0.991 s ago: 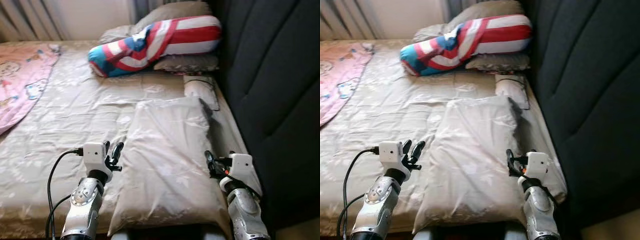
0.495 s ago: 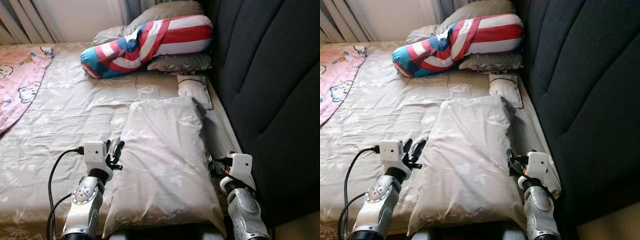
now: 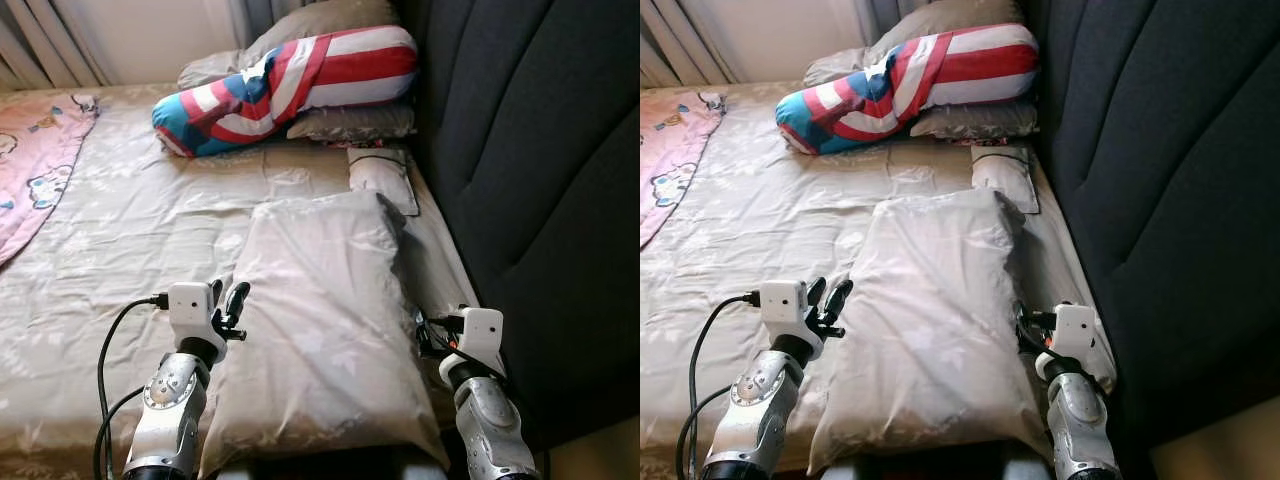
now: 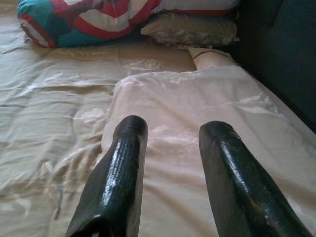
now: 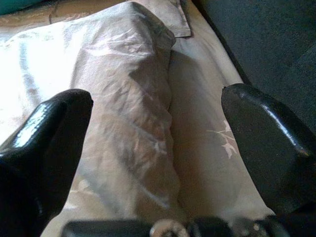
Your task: Clean up the room
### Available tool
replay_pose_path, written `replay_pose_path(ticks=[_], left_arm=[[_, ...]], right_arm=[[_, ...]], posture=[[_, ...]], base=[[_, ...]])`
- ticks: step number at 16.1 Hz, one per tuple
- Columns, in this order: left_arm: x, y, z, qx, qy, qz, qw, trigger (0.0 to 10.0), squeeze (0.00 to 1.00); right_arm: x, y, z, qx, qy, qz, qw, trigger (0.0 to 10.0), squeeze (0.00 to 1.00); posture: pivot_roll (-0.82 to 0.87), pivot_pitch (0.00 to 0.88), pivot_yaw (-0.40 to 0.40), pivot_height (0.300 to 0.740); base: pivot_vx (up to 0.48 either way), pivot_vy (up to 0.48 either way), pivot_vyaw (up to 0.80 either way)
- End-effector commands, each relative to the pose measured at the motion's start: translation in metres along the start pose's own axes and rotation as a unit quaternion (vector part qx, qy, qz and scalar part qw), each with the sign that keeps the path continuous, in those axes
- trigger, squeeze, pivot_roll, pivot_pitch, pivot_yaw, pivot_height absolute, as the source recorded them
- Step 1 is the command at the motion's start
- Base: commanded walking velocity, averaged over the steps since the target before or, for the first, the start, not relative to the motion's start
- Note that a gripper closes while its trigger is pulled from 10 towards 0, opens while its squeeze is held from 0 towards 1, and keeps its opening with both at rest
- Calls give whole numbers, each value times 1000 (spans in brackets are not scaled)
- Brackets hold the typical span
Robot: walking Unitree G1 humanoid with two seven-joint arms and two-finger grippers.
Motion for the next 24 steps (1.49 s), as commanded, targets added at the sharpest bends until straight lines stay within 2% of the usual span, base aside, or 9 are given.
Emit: replay_pose_path(ticks=[1,7,9,13,14,15,16,18,24], left_arm=[[-3,0,-1,-2,7,-8,1000,10000,0],[-2,0,0,-9,6,-5,1000,10000,0],[-1,0,1,-13,2,-5,1000,10000,0],[-1,-1,0,-16,0,-5,1000,10000,0],[0,-1,-2,-16,-1,-5,1000,10000,0],[1,-2,-2,-17,-2,-4,1000,10000,0],[2,-3,-2,-17,-2,-2,1000,10000,0],[4,-5,-2,-22,-1,-3,1000,10000,0],[10,-1,-11,-23,-10,-1,1000,10000,0]], right_arm=[[-2,0,2,-2,-2,-8,1000,10000,0],[-7,4,1,-1,-6,-14,1000,10000,0],[-14,4,-4,15,1,-37,999,10000,0],[-22,2,-2,8,8,-59,998,10000,0],[-27,0,-3,8,8,-79,997,10000,0],[-31,-1,-2,1,10,-95,995,10000,106],[-34,-4,1,-12,-3,-111,994,10000,1000],[-46,-9,3,-33,4,-175,984,10000,1000],[-26,-27,5,-43,-45,-161,985,10000,1000]], posture=[[-62,125,15,655],[-63,112,18,655],[-61,104,14,655],[-62,127,13,655],[-60,131,13,655],[-58,134,13,655],[-51,140,15,655],[-41,158,21,655],[1,180,58,655]], base=[[300,0,0],[254,0,0],[0,0,0],[0,0,0],[0,0,0],[0,0,0],[0,0,0],[0,0,0],[0,0,0]])
Point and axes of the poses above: a point about 5 cm out from each wrist's last joint towards the gripper, its own y axis pointing back from the gripper into the wrist, its own x axis along the axis of the wrist's last joint, z = x × y, the point moved 3 cm from there along -y, pointing out of the wrist towards the gripper, and after that the axes turned 6 degrees about -y, right-handed, at the moved point
